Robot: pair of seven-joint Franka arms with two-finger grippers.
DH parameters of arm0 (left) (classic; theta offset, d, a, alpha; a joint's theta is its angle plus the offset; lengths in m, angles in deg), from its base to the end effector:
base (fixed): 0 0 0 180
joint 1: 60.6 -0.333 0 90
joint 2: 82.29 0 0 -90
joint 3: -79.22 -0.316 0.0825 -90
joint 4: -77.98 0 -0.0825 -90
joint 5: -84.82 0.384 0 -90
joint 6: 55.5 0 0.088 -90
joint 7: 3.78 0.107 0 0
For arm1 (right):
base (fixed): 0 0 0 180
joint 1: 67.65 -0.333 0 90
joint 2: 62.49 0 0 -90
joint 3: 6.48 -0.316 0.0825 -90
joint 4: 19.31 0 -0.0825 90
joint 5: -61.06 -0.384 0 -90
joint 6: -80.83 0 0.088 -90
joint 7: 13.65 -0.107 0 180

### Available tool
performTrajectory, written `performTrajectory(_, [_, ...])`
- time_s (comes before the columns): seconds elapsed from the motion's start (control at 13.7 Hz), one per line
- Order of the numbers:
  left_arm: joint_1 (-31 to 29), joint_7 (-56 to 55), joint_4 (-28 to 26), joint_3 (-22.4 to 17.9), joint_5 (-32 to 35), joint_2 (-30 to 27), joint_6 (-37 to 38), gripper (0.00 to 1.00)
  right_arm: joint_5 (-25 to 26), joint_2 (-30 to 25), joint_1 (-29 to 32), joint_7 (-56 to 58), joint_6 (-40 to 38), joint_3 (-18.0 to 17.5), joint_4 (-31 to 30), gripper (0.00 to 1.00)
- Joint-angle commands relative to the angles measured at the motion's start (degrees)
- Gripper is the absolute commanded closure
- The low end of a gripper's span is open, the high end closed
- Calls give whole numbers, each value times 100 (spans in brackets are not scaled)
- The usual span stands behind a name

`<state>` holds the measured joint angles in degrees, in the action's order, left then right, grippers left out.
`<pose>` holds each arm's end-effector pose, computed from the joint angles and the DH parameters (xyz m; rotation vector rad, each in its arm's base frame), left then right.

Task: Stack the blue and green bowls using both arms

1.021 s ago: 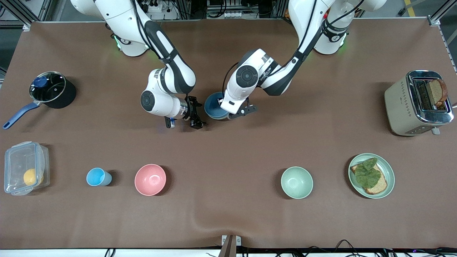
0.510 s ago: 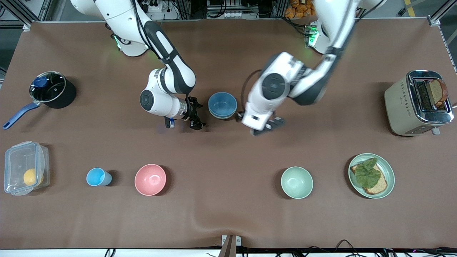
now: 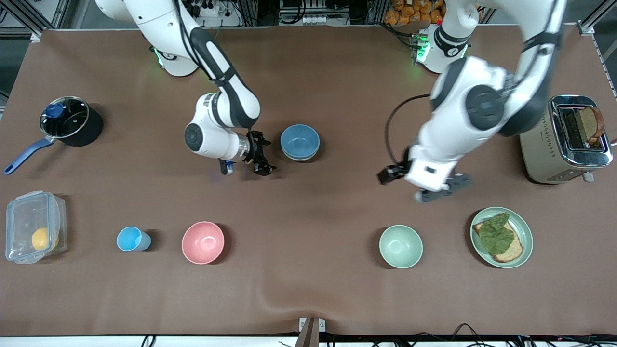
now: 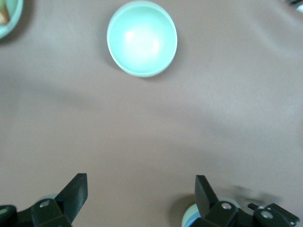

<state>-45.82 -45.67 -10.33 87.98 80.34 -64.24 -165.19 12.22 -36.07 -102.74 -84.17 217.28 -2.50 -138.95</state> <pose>0.6091 -0.2585 0.4798 2.9594 0.5282 -0.0210 0.4836 0.3002 0.1889 -2.2215 1.8015 0.6948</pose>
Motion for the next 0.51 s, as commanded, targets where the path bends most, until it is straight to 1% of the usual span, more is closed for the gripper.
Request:
performTrajectory(0.0, [-510,881,-107,74,123,-476,219,0,706,-391,239,56,-1063,408,142,0])
performTrajectory(0.15, [-695,1366,-81,57,167,-643,421,0,1216,-575,240,65,-1679,786,344,0])
performTrajectory(0.22, [-818,1516,-89,74,280,-844,509,0,1550,-646,248,82,-2004,979,484,0])
performTrajectory(0.36, [-863,1771,-107,74,325,-1021,807,0,2157,-716,362,309,-2733,1244,818,0])
performTrajectory(0.44, [-863,1842,-133,74,369,-1083,957,0,2316,-743,441,502,-3067,1367,976,0])
